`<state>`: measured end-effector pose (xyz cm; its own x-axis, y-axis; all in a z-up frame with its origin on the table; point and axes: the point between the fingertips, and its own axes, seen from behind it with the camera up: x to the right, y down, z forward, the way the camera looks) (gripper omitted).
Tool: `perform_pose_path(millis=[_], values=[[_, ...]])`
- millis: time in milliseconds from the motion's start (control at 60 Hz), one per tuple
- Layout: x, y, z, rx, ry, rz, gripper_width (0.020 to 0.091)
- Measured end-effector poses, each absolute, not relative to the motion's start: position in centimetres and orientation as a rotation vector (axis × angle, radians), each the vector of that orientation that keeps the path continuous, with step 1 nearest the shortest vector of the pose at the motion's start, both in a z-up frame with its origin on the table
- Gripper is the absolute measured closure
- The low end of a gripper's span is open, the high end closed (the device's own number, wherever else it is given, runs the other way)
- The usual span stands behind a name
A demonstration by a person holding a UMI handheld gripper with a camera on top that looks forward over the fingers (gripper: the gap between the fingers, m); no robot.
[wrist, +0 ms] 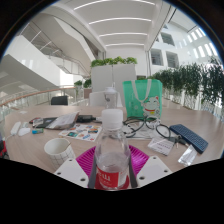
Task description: Pour water
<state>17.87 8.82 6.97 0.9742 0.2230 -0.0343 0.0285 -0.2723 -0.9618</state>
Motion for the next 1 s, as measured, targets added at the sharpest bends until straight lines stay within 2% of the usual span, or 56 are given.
perform_pose_path(millis=[200, 333, 383, 450, 467, 500, 667, 683, 733, 1000], values=[[17.6, 8.5, 6.8, -1.790, -0.210, 0.232, 0.0605], [17.6, 8.0, 6.5, -1.836, -0.207, 0.232, 0.0545], [17.8, 7.4, 5.8, -1.892, -0.205, 0.224, 0.0457], [17.9, 5.7, 5.6, -1.933, -0.211, 0.232, 0.0253], [18.0, 5.2, 5.9, -1.933, -0.203, 0.229, 0.0247], [18.2, 4.2, 6.4, -1.930, -0.188, 0.222, 0.0267], [19.2, -3.0, 8.9, -1.965, -0.148, 0.128, 0.0269], [19.2, -4.0, 9.1, -1.970, -0.140, 0.116, 0.0253], [18.8, -6.7, 9.8, -1.991, -0.124, 0.090, 0.0269], [14.8, -18.9, 17.2, -1.977, -0.080, 0.015, 0.0269]])
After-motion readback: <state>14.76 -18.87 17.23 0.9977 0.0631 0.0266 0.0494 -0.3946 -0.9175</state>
